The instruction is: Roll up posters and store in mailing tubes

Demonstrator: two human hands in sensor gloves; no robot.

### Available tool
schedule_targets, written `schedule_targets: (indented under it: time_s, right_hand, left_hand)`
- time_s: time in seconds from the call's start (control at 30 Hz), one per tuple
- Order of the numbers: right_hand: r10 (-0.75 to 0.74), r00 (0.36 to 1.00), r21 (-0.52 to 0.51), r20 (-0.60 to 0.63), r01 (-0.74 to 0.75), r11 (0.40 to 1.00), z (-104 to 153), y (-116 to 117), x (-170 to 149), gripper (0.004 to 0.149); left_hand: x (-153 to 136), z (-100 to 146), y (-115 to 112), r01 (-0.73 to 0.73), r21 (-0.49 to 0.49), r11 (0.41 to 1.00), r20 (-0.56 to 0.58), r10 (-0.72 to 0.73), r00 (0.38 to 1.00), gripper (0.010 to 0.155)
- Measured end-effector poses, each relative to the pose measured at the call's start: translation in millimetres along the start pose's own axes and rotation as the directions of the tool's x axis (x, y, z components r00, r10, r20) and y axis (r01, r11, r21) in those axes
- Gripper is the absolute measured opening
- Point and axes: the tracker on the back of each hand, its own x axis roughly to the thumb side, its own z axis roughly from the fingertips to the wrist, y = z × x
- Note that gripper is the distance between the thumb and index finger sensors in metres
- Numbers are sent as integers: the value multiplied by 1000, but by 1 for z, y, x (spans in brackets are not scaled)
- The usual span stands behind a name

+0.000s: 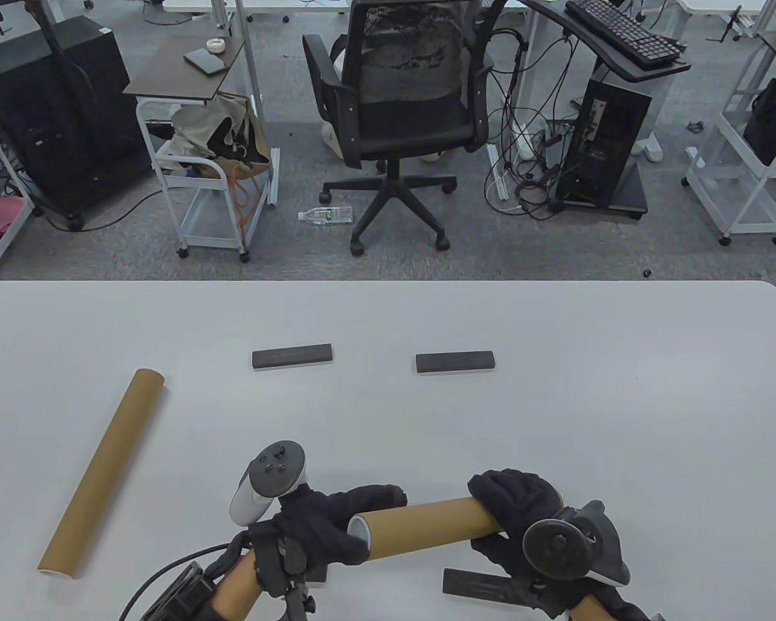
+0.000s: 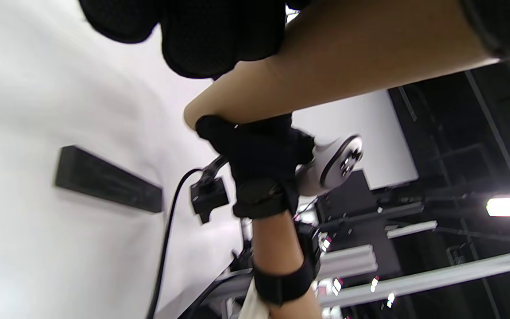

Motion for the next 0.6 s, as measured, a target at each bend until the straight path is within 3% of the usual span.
schedule_targets:
  time_s: [0.13,0.23,0.3,0.6]
  right_hand:
    - [-6,1000,-12,-23,6,1000,0,-1,-4,80]
    - [-7,999,-21,-51,6,1000,0,-1,-7,81]
    - [-3,998,-22,-66,1,1000,-1,0,-6,81]
    - [51,994,43,-92,-47,998,-3,7,-7,81]
  left_hand:
    - [3,7,10,48,207,977,49,-60,997,98]
    - [4,17,18,96,467,879,37,-128,991,88]
    - [4,21,20,160,549,821,-17,-180,983,75]
    - [-1,16,9,413,492,767,-144,-396,907,68]
